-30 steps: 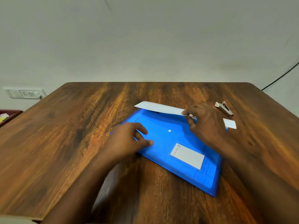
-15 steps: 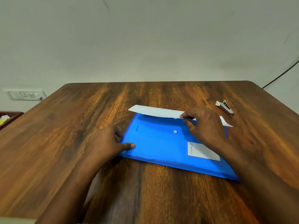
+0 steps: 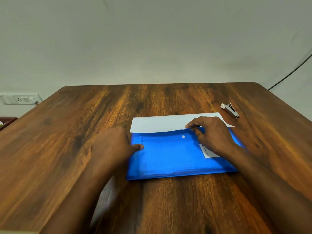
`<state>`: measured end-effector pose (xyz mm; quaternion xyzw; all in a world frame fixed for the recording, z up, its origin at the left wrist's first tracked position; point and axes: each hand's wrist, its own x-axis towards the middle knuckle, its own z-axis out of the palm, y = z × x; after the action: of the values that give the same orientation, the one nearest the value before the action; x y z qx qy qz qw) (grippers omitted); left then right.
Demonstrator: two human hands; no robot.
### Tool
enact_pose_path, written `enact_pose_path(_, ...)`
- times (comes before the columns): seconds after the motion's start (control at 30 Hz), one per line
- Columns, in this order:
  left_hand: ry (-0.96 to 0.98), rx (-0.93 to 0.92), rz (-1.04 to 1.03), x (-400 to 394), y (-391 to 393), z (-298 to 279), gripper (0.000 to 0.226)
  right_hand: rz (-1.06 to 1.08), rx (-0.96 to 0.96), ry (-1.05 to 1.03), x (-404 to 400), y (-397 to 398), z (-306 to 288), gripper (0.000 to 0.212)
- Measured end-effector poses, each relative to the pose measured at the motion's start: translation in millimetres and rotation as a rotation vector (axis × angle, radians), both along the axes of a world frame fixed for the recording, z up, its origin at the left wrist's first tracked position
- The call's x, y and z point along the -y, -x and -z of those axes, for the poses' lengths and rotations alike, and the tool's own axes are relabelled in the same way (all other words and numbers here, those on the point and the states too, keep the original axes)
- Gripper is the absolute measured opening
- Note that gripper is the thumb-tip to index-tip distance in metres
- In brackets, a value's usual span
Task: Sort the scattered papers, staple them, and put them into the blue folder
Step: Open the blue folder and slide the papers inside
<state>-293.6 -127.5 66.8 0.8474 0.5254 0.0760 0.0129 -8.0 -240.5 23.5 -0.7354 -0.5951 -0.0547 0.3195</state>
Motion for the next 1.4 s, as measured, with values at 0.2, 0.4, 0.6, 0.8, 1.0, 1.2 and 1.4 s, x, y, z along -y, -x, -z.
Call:
enact_pose_path(0.2, -0.321, 0.334, 0.202, 13, -42, 15, 0.044, -0.027, 0.041, 0.042, 1, -3, 6, 0.025)
enact_pose_path(0.4, -0.185, 0.228, 0.561, 3, -85, 31, 0.052, -0.052, 0.038, 0.083, 4, -3, 11, 0.024)
enact_pose_path(0.6, -0.086, 0.280, 0.669, 0, -101, 41, 0.030, -0.104, 0.010, 0.069, 5, -2, 16, 0.024)
enact_pose_path(0.8, -0.015, 0.326, 0.627, -3, -109, 50, 0.026, -0.094, 0.063, 0.083, -1, 1, 18, 0.022)
enact_pose_path(1.0, -0.027, 0.364, 0.644, -1, -112, 54, 0.025, -0.069, 0.042, 0.065, 0, 1, 19, 0.024)
enact_pose_path(1.2, -0.051, 0.385, 0.666, 1, -111, 59, 0.026, -0.068, 0.064, 0.061, 3, 1, 18, 0.026)
enact_pose_path(1.4, -0.046, 0.360, 0.712, -1, -108, 58, 0.026, -0.083, 0.118, 0.084, 7, 2, 14, 0.029)
